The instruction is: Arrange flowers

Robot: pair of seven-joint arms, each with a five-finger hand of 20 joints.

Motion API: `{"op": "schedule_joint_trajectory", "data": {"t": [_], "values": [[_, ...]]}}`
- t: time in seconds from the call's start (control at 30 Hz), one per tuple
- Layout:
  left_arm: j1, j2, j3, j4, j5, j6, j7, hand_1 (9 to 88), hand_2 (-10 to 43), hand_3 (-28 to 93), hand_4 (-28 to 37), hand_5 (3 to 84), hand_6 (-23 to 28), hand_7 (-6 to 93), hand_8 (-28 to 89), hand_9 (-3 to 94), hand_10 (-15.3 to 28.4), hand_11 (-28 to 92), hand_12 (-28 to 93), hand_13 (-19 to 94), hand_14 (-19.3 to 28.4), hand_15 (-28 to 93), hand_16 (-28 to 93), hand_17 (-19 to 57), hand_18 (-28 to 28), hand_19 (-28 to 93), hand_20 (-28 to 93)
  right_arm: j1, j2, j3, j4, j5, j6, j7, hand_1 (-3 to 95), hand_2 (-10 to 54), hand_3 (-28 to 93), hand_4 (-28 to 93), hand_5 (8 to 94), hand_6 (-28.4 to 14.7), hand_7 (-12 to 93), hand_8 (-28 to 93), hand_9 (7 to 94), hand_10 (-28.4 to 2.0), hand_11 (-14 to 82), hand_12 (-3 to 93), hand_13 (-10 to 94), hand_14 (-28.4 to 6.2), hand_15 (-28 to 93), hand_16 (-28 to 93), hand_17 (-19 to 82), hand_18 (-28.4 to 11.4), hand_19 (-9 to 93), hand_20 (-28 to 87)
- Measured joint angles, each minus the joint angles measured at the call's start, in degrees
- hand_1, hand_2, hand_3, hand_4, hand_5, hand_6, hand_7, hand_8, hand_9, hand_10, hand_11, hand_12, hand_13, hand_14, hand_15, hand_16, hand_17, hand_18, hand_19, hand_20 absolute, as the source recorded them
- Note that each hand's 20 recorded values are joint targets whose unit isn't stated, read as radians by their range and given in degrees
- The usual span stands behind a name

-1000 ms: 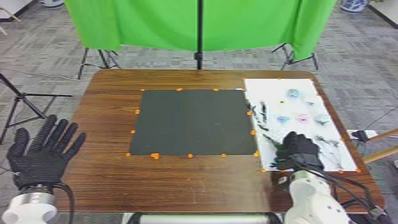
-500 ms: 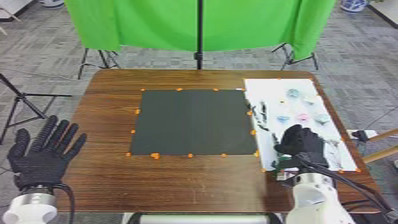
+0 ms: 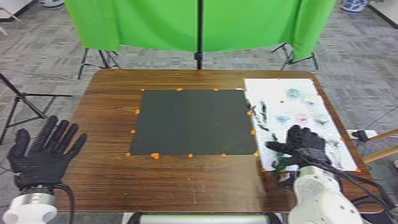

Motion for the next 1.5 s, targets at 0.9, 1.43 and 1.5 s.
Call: {"op": "schedule_joint_trajectory", "data": {"t": [0.9,1.43,1.5], "values": [[-0.29,-0.04,0.51,0.18,-1.14,0.33,-0.56,21.4,9.9,75,-28.3,40.3,7.1,12.7,-8,35.0,14.5,21,13,26,14.1,34,-3,-5.7,14.5,33,17,2.34,-2.33,-5.19,10.01,-7.43,6.12,-2.3,69.8,-9.5,64,-27,70.3,-0.2,46,18,84.1,-10.0,14.6,48.2,81,-2.5,38,45,48,-22.1,91,33],[-0.08,-0.1,0.48,0.18,-1.85,0.59,-0.65,21.6,10.0,75,-28.3,40.5,7.2,12.8,-8,35.1,14.7,21,13,26,14.2,34,-4,-5.9,14.6,33,17,1.39,0.25,-7.74,10.05,-11.36,20.35,-4.1,68.2,-9.5,65,-21,71.2,-0.4,50,18,85.4,-9.4,16.1,50.6,83,-2.3,39,48,50,-22.4,91,34],[-0.05,-0.1,0.49,0.18,-1.86,0.59,-0.63,21.6,10.0,75,-28.3,40.5,7.2,12.9,-8,35.1,14.7,21,13,26,14.2,34,-4,-5.9,14.6,33,17,2.05,1.15,-8.66,9.17,-11.49,20.8,-4.51,67.8,-9.5,65,-20,71.2,-0.4,50,18,85.4,-9.3,16.2,50.8,83,-2.3,39,48,50,-22.4,91,34]]}}
